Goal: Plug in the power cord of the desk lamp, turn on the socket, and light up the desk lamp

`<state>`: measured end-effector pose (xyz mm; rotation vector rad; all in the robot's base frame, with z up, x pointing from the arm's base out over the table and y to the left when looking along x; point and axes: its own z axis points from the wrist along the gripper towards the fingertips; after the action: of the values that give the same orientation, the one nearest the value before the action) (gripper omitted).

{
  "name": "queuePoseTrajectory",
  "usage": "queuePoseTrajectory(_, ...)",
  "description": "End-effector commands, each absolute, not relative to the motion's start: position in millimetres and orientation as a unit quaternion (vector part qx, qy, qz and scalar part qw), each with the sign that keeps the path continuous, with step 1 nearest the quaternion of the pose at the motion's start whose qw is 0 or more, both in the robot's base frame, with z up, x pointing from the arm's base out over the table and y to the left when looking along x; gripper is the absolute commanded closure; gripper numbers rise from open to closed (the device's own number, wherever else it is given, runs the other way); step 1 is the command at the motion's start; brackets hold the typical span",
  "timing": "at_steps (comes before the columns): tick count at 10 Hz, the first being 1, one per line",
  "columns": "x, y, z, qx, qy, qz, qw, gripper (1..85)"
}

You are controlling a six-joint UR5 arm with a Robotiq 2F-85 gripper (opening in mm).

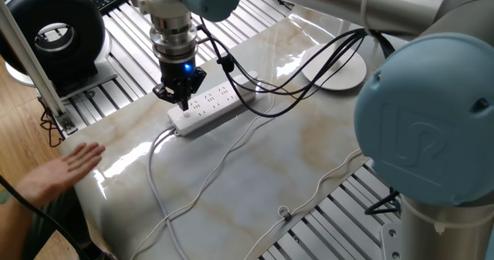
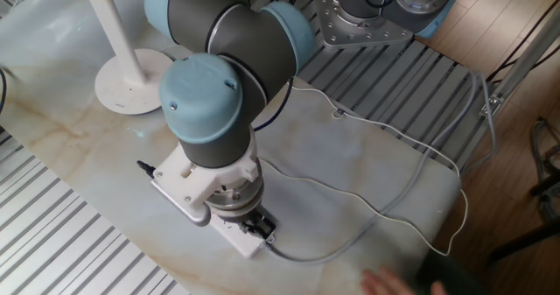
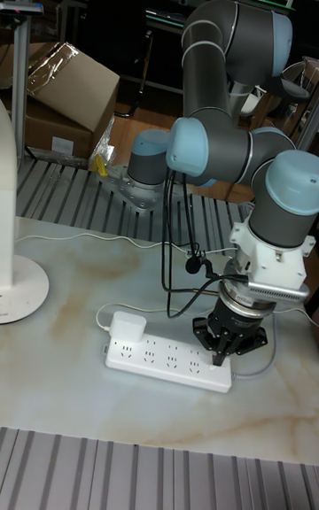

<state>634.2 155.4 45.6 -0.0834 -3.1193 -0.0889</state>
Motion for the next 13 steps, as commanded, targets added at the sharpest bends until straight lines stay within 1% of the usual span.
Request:
queuePoseTrajectory(1, 639.5, 151.4, 42.0, -0.058, -0.998, -0.028, 0.008, 84.7)
queuePoseTrajectory(7, 634.7, 155.6, 36.9, -0.093, -0.995, -0.030, 0.018, 84.7)
queuePoseTrajectory(13, 632.3, 152.1, 34.8, -0.074, -0.997, -0.018, 0.022, 84.7)
